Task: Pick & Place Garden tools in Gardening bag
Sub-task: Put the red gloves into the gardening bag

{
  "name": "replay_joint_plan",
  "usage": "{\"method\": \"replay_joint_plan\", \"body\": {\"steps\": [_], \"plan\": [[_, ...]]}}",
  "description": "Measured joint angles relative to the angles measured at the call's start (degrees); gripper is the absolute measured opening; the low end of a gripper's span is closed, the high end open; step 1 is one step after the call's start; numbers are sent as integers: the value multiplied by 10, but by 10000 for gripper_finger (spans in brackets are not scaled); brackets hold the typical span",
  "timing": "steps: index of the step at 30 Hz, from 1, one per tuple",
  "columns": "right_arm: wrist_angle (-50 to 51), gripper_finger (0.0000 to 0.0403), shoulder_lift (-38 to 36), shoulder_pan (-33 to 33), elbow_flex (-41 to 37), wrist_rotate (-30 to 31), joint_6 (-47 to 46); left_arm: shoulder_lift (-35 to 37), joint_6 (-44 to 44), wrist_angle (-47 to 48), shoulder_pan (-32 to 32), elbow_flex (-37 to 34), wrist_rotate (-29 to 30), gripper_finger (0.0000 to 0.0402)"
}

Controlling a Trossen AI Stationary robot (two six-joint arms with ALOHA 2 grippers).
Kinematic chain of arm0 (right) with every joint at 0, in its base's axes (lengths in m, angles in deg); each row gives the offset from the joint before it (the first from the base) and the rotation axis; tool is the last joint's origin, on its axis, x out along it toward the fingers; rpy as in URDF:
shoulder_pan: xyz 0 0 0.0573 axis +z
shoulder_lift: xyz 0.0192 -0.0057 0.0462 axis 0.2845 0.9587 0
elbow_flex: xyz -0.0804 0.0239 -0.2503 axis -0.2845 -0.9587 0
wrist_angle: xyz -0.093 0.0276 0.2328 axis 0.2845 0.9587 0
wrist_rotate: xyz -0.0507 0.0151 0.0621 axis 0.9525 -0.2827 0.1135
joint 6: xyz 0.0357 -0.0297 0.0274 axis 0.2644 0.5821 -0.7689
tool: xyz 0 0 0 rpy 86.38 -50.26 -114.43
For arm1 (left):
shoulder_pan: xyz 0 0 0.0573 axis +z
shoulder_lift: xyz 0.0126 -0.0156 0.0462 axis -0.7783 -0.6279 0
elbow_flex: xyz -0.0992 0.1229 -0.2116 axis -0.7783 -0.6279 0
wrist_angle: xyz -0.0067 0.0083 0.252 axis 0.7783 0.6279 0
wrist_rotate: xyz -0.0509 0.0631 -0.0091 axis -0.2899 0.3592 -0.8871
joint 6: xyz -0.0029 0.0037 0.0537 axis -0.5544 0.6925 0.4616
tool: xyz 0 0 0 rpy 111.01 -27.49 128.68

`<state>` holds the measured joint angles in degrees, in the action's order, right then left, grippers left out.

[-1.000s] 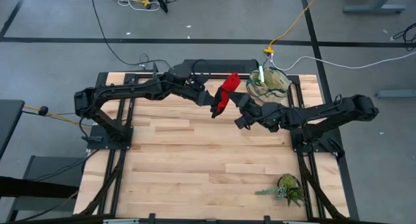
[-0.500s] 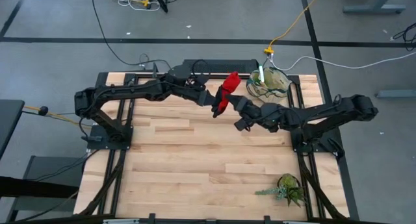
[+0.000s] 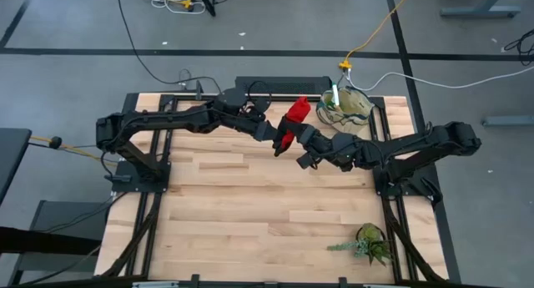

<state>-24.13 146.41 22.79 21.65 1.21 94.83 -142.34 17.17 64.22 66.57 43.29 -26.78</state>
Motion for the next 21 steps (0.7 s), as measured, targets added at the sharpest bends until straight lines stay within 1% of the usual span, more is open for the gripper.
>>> {"method": "replay_joint_plan", "body": {"steps": [4,7,16,21], "plan": [[-1,314,0,0,0,14,-2,0,0,0,0,0,0,34],[-2,301,0,0,0,27,-2,0,1,0,0,0,0,34],[-2,232,0,0,0,30,-2,0,0,0,0,0,0,34],[-2,200,0,0,0,22,0,0,1,1,1,0,0,35]]}}
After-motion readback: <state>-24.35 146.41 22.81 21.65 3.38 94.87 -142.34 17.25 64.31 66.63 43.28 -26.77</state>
